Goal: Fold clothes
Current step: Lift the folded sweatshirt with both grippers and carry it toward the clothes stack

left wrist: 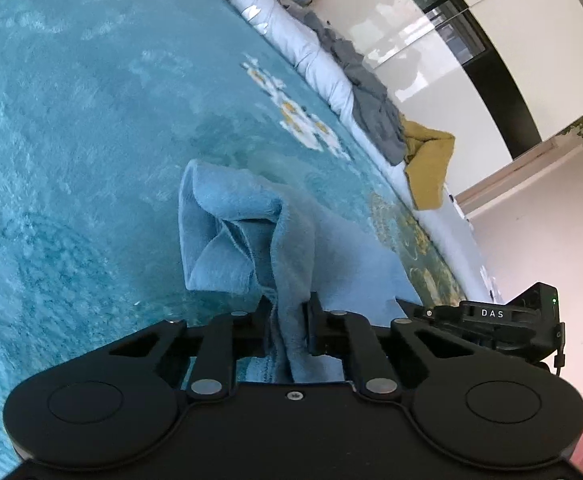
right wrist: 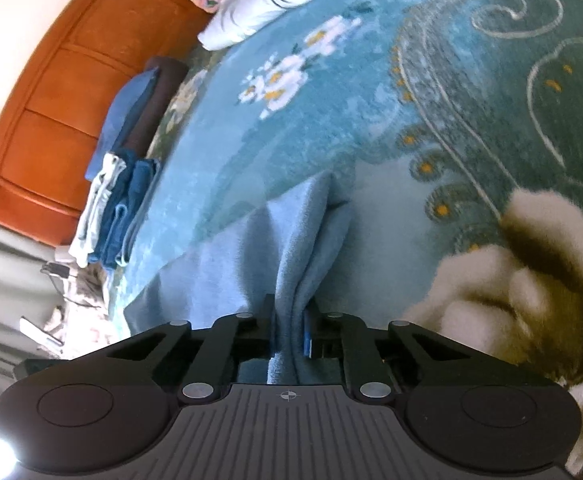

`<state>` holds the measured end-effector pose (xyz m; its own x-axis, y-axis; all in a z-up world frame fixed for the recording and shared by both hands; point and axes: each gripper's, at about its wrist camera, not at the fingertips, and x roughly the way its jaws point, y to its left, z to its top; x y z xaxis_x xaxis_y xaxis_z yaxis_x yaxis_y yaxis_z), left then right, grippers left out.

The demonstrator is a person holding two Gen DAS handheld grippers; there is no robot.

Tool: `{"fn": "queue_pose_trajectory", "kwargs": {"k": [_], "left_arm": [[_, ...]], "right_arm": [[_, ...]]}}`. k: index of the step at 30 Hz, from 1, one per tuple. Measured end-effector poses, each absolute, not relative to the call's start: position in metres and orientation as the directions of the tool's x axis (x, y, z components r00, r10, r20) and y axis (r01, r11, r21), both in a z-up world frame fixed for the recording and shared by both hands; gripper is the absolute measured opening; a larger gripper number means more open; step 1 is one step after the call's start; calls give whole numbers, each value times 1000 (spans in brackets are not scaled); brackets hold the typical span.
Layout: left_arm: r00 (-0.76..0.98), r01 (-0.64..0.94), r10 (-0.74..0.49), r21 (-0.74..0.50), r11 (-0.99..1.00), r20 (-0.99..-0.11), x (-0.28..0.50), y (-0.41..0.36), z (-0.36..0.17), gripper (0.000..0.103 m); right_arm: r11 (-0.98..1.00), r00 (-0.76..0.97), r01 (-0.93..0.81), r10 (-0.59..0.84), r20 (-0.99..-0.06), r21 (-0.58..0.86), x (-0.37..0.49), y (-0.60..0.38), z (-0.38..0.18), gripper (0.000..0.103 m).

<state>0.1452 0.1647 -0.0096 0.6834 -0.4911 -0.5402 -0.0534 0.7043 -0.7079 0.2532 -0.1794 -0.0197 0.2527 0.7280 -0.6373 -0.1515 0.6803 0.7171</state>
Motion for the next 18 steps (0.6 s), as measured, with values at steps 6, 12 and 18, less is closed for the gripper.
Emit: {"fn": "queue_pose_trajectory", "kwargs": {"k": [6, 12, 18], "left_arm": [[720, -14, -490, -716, 698, -492, 139, 170, 13, 9], [770, 6, -463, -721, 693, -438, 132, 196, 42, 9], [828, 7, -404, -713, 701, -388, 126, 247, 77, 9]], "right_arm": [[682, 256, -215, 730, -633, 699, 258, -168, 8, 9], [651, 240, -306, 759, -605, 695, 275, -136, 41, 9], [631, 204, -424, 766, -610, 650, 299, -67, 80, 9]]}}
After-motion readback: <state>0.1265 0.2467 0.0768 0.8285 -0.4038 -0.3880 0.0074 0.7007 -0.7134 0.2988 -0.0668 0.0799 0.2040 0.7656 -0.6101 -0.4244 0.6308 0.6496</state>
